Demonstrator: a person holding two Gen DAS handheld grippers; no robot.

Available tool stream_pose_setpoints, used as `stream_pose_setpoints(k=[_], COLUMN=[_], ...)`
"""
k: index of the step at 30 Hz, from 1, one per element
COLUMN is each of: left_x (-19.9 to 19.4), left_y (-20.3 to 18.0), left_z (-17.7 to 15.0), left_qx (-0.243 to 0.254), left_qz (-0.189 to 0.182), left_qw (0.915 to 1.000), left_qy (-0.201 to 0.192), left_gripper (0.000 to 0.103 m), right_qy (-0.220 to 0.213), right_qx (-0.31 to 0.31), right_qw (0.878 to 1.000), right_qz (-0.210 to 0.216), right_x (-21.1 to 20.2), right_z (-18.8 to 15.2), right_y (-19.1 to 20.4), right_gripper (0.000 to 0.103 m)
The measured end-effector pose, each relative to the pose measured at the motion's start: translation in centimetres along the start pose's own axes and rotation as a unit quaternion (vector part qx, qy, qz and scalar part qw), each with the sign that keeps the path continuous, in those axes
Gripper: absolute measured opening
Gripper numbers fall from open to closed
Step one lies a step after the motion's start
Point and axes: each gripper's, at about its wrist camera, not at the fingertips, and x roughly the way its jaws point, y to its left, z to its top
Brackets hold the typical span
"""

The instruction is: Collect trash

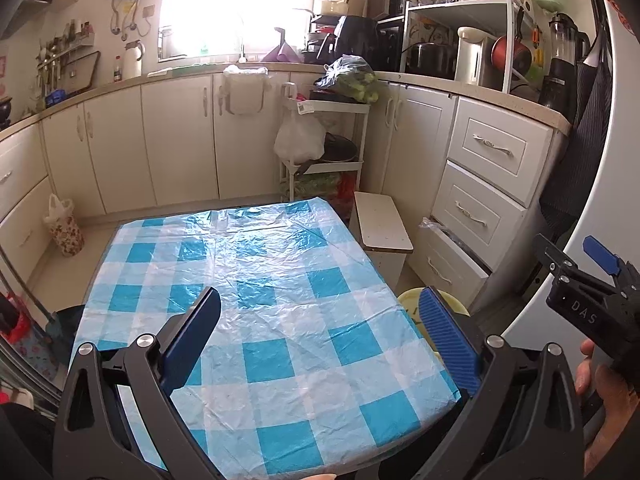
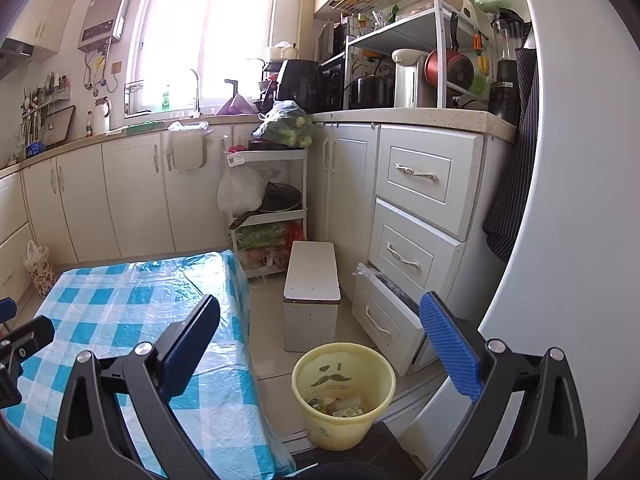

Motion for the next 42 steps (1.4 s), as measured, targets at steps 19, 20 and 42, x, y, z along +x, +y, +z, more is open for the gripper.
stream_pose_setpoints(k=[19,20,42], left_x=[-1.4,-1.5,-3.2], left_y=[0.6,0.6,0.4], left_z=[-0.2,-0.2,0.4], left_qx=[0.004,0.006,0.017], left_qz=[0.026,0.029,0.051], left_qw=[0.9996,0.9995,0.9978], left_qy=[-0.011,-0.011,-0.039], left_gripper=[0.096,0.096,0.096], right_qy=[0.000,-0.001,-0.011], right_qx=[-0.005,-0.005,-0.007], right_qw=[1.000,1.000,1.000], right_qz=[0.015,0.015,0.020], right_x=[-1.2,-1.2,-2.3], right_z=[-0.6,-0.6,-0.3], right_y=[1.0,1.1,1.6], right_gripper=[0.096,0.096,0.096])
